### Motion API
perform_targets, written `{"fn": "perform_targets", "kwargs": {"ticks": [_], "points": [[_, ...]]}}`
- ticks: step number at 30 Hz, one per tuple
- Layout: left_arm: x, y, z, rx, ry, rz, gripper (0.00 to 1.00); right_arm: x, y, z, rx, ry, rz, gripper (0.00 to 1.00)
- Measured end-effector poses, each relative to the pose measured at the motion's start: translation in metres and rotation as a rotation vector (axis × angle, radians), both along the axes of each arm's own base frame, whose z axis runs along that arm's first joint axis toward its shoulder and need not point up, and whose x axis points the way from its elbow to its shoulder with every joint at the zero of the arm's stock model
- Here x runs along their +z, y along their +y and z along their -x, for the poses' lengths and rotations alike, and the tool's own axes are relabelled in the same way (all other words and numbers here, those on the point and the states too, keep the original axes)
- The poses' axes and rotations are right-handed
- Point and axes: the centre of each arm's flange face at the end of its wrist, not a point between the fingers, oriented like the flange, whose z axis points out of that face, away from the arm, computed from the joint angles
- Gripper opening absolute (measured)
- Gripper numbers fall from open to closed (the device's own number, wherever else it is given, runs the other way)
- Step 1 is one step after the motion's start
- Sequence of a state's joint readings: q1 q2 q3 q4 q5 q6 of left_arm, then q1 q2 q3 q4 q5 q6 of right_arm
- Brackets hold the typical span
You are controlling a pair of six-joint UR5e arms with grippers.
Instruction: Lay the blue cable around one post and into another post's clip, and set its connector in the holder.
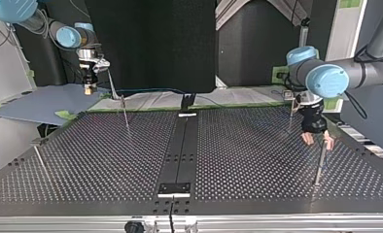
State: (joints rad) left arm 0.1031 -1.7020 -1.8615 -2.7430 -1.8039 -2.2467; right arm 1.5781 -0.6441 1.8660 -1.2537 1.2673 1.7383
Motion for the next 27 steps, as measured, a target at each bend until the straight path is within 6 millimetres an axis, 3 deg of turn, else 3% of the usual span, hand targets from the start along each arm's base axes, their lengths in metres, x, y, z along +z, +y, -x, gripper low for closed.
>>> {"fn": "perform_targets", "kwargs": {"ticks": [6, 14, 20, 27], "points": [[0.006, 0.002, 0.024, 0.023, -0.053, 0.042, 1.0, 0.001, -0.001, 0.0, 0.001, -0.001, 0.003, 0.02], [0.014, 0.005, 0.061, 0.097, 0.001, -0.012, 1.0, 0.001, -0.002, -0.001, 0.003, -0.007, 0.001, 0.02], [0.045, 0.008, 0.075, 0.149, 0.003, -0.066, 1.0, 0.001, -0.003, -0.002, 0.003, -0.013, 0.001, 0.02], [0.101, 0.003, 0.084, 0.11, -0.04, -0.135, 1.0, 0.001, -0.003, -0.002, 0.003, -0.018, 0.0, 0.02]]}}
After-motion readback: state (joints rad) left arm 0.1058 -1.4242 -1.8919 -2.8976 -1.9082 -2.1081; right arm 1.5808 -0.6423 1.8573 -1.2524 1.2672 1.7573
